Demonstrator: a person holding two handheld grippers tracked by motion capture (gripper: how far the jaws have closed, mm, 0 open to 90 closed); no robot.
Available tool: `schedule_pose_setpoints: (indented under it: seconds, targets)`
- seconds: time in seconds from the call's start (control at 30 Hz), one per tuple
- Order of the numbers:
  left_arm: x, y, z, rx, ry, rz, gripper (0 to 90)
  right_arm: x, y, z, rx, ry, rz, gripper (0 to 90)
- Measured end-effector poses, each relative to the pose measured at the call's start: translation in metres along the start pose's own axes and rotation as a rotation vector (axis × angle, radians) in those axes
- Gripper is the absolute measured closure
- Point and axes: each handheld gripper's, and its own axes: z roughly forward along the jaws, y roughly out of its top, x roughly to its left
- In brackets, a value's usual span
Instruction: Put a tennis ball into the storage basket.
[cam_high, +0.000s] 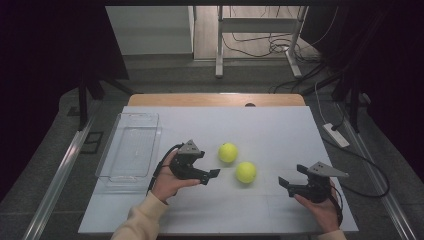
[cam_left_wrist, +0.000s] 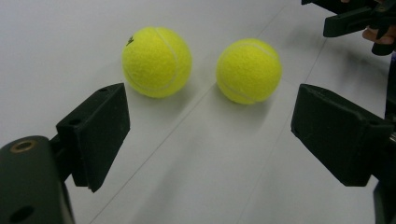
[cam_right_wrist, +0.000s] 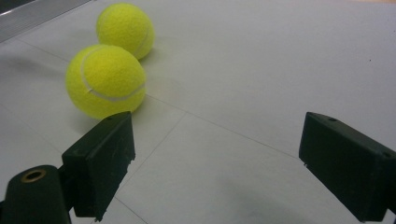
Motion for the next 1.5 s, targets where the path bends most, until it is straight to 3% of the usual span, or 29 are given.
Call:
schedule_pose_setpoints:
  seconds: [0.5,1.1,1.5]
  targets:
    - [-0.001,0.013,0.014,0.015,-0.007,0.017,12.4,-0.001,-0.001,0.000,0.001,-0.003,0.002,10.3]
    - [0.006,0.023,0.022,0.030,0.000,0.003,11.9,-0.002,-0.001,0.000,0.006,-0.006,0.001,10.3]
    - [0.008,0.032,0.035,0.064,0.002,0.007,10.3,-0.002,-0.002,0.001,0.011,-0.007,0.003,10.3]
